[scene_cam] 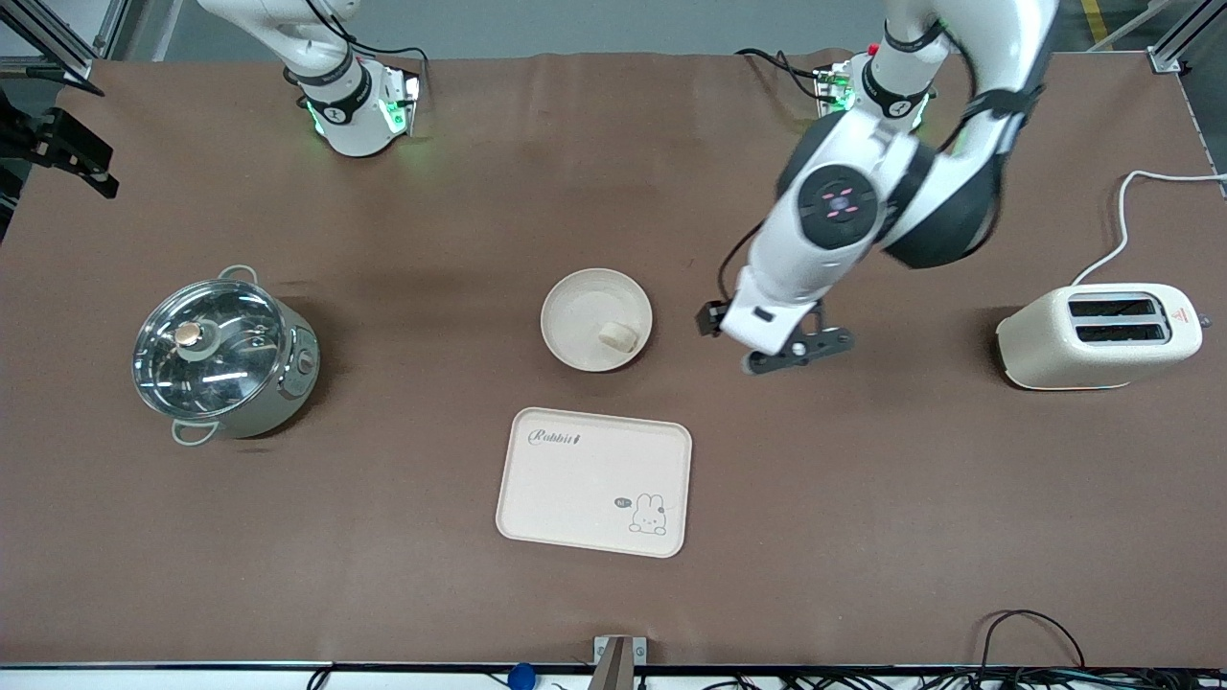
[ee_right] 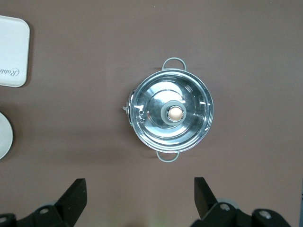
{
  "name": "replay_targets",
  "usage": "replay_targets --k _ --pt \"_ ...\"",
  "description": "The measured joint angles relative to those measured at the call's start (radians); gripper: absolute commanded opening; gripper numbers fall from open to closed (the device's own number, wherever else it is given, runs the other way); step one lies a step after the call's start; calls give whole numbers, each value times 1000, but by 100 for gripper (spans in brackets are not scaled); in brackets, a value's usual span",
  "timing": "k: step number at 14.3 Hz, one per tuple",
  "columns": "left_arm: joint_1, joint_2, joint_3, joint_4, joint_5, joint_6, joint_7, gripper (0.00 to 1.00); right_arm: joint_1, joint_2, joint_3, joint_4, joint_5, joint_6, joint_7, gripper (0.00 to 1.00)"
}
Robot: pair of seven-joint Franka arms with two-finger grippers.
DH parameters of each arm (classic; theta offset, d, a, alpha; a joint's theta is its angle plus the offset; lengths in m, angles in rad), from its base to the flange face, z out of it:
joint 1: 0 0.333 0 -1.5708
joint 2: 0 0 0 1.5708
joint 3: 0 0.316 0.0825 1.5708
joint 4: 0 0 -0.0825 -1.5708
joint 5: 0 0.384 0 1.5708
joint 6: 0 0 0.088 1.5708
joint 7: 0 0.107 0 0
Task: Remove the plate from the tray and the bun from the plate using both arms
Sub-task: 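Lower the left gripper over the white bun on the plate, then close the left gripper on the bun and lift it off the plate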
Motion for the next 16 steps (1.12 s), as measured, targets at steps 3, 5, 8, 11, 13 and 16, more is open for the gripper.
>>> replay_targets --k 3,5,8,11,13,16 --pt "-82 92 0 0 4 112 -200 100 0 10 0 0 0 -10 6 100" --pt "-132 152 0 0 36 178 -339 100 0 10 -1 0 0 -17 7 100" --pt "-193 234 1 1 67 286 -529 100 0 10 -2 -2 0 -37 8 100" --pt "-224 285 4 3 69 359 -631 99 0 11 -3 -6 20 -39 9 100" --pt "-230 304 5 4 71 389 -674 98 -1 11 -6 -6 30 -39 11 100" --pt "-241 328 5 4 73 434 -738 96 -15 11 -13 -6 37 -39 11 100"
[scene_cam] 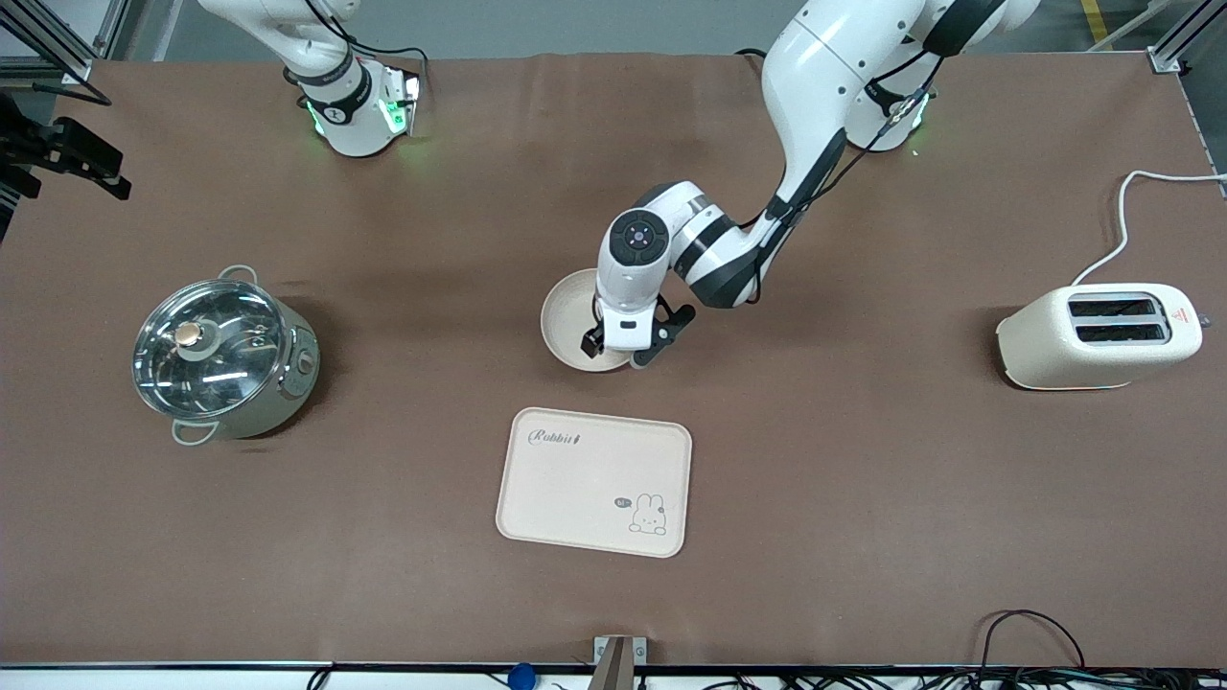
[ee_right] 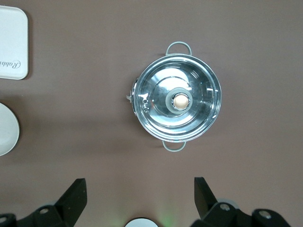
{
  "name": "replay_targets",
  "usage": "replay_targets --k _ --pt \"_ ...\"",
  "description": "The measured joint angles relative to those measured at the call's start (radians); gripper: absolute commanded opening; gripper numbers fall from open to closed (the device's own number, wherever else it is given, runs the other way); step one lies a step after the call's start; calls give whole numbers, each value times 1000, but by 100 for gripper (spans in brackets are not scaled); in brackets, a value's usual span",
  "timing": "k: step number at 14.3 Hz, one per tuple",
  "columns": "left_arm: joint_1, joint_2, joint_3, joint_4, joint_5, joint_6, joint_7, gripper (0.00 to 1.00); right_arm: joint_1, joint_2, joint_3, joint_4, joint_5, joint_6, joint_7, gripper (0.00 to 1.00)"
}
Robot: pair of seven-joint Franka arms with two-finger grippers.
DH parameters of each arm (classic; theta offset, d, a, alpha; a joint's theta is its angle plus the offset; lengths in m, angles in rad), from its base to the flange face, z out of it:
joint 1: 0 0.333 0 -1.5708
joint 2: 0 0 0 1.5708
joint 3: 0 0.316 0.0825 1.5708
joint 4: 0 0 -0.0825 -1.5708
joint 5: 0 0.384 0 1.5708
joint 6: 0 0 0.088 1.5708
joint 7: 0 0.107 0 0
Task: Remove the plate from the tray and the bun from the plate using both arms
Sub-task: 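Close the left gripper on the bun and lift it off the plate, then carry the bun with the left gripper toward the toaster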
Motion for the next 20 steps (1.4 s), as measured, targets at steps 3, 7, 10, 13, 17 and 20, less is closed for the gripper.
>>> replay_targets --k 3,7,10,13,17,20 --pt "-11 24 3 0 18 14 -60 87 -3 0 0 0 3 3 0 100" --pt "-11 42 8 1 27 14 -89 55 -1 0 4 0 4 3 0 100" --pt "-11 46 10 2 27 15 -89 29 -1 0 3 0 4 -1 0 100" --pt "-11 46 11 6 27 11 -89 19 -1 0 2 0 5 3 0 100" --pt "3 25 14 56 27 -82 -90 19 -1 1 3 0 6 5 0 100" --pt "70 -42 21 126 53 -231 -84 20 -1 1 2 0 6 1 0 100"
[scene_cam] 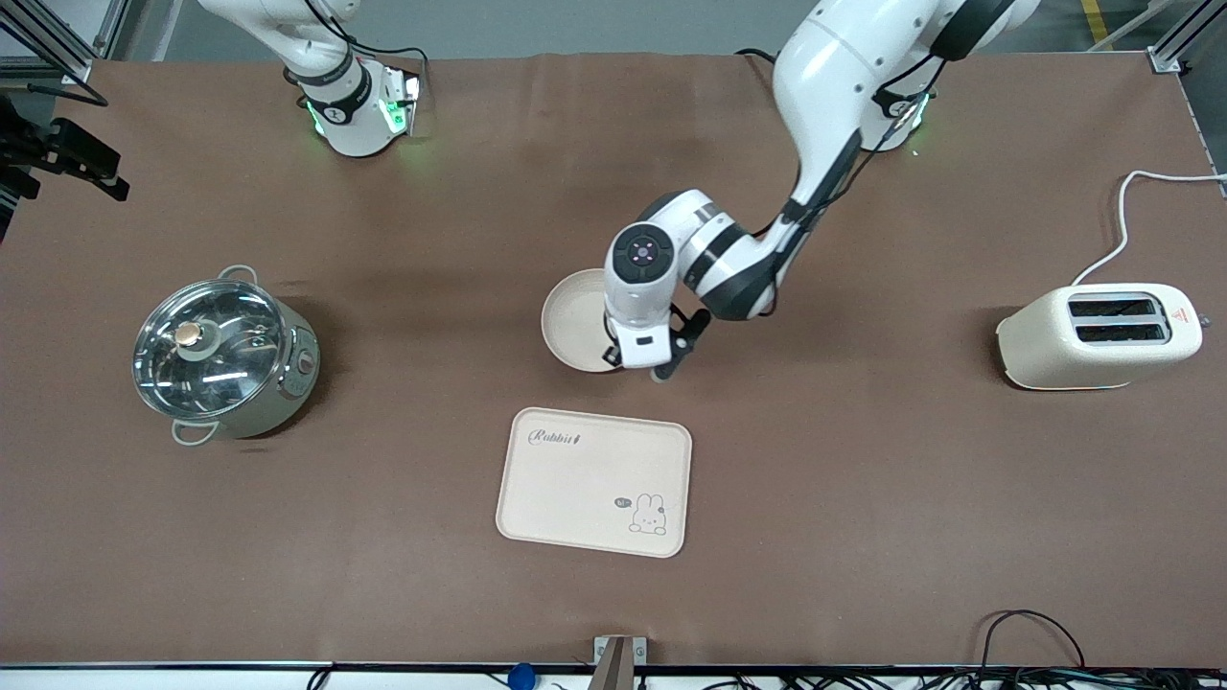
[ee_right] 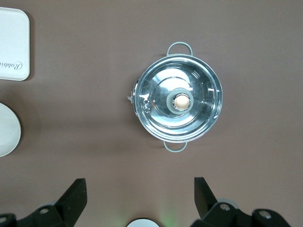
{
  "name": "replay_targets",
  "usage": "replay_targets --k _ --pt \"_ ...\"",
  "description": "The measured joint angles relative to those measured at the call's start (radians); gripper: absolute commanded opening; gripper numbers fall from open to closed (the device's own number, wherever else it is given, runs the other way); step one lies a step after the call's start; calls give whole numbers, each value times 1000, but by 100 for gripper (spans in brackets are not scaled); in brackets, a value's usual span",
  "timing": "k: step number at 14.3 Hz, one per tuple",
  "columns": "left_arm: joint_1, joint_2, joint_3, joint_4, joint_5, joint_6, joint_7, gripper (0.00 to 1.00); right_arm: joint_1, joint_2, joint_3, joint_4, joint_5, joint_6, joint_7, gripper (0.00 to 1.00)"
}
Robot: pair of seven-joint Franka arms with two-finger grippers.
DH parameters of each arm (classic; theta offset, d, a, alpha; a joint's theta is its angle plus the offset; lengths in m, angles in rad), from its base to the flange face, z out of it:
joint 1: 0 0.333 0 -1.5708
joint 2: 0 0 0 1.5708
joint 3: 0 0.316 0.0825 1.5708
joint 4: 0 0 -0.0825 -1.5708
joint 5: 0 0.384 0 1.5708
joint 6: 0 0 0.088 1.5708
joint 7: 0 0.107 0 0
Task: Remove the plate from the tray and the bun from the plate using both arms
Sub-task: 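Carry the bun with the left gripper toward the toaster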
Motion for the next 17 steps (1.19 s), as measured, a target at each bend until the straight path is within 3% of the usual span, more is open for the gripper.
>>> replay_targets --k 5,10,14,15,16,17 --pt "214 -65 4 -16 135 -137 187 20 0 1 0 0 0 1 0 100" --pt "421 -15 3 -46 179 -81 394 21 0 1 0 0 1 -1 0 100" --pt "551 25 0 -88 179 1 518 30 0 3 0 -6 7 -2 0 100" --pt "568 35 -1 -100 179 26 528 36 0 4 0 -6 7 -1 0 100" --pt "577 45 -1 -110 179 46 532 49 0 4 0 -6 8 -1 0 100" --pt "579 54 -2 -115 179 56 532 75 0 4 0 -6 8 -1 0 100"
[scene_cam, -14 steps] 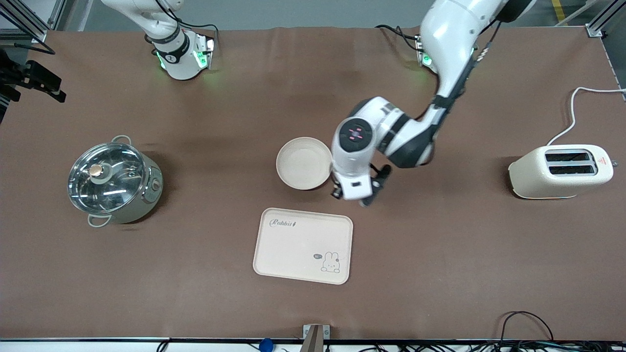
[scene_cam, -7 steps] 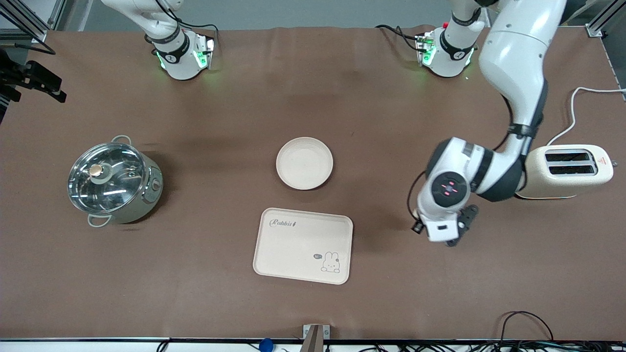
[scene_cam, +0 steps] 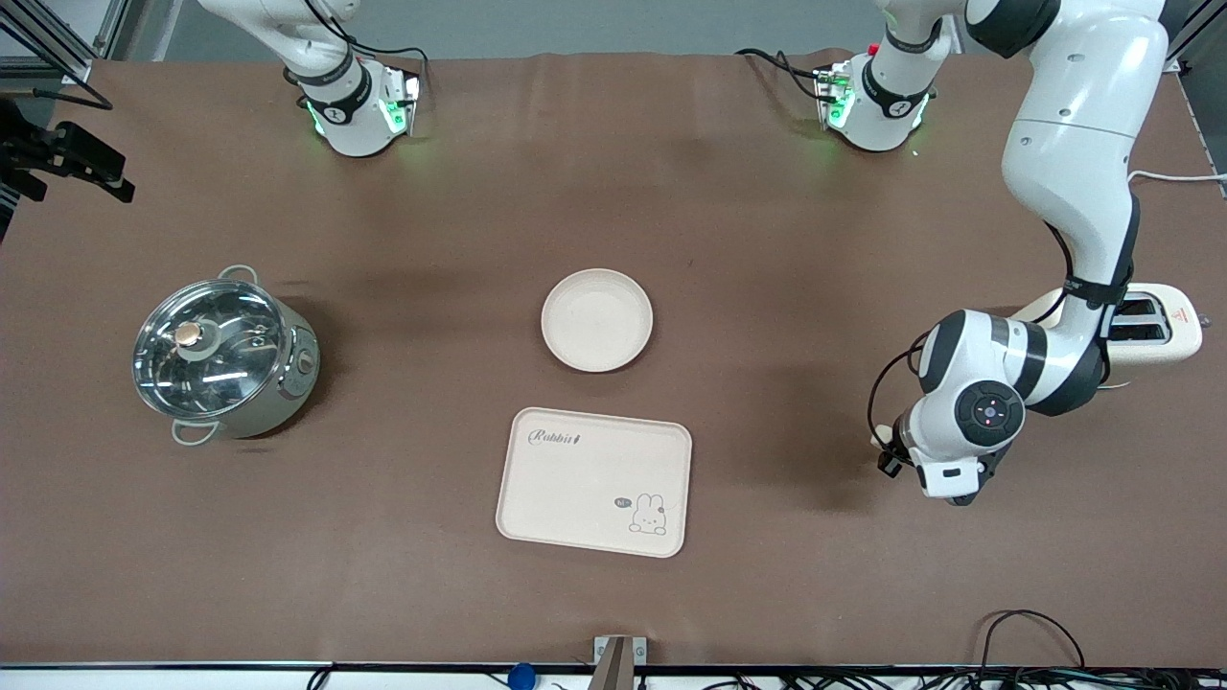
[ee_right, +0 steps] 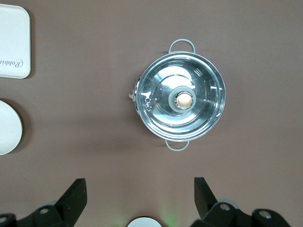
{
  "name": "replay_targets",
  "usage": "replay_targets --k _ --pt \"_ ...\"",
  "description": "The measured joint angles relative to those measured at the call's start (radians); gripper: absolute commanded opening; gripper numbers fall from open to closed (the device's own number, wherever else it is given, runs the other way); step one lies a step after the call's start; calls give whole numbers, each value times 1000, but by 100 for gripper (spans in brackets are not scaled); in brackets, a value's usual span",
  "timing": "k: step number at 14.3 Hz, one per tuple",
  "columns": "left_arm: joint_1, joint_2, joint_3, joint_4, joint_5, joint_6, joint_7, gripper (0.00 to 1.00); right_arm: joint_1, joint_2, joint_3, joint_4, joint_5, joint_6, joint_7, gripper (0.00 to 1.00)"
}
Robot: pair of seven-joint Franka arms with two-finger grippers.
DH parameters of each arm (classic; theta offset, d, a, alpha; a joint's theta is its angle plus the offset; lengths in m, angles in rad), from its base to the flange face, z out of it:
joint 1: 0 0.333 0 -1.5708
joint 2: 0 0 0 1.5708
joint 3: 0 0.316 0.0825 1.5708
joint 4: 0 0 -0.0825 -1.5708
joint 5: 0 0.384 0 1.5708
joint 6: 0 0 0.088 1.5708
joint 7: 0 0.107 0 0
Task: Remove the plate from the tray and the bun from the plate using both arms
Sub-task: 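Carry the bun with the left gripper toward the toaster, then lower the bun onto the table beside the toaster and open the left gripper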
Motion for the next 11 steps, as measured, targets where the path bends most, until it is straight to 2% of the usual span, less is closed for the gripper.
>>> replay_targets --k 1,2,7,11 --pt "-1 7 -3 -1 0 4 0 93 0 0 0 0 0 0 0 100" --pt "-3 11 -7 -1 0 4 0 100 0 0 0 0 1 0 0 100" --pt "-1 -16 -10 12 0 4 56 100 6 0 5 0 4 0 0 100" --pt "5 -190 -21 33 -9 -135 361 100 10 0 8 -1 5 0 0 100"
